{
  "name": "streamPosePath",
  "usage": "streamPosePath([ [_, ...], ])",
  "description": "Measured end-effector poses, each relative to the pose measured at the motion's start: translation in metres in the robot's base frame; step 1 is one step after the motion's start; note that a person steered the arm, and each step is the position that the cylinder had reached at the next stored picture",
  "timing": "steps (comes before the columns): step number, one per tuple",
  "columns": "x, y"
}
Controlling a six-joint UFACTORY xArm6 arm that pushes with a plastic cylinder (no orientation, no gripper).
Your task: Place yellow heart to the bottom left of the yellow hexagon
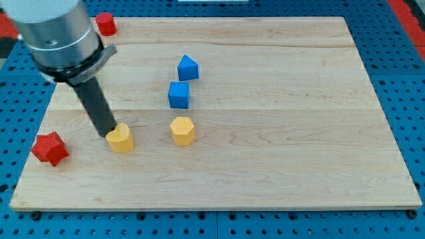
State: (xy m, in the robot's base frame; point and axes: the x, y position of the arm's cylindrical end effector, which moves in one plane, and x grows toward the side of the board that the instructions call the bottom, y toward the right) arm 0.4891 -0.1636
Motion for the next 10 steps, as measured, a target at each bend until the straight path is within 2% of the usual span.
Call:
streamPosePath([
  [2,0.007,0.032],
  [4,0.056,0.034],
  [6,0.087,-0.009],
  [7,0.101,-0.003],
  [10,0.101,0.059],
])
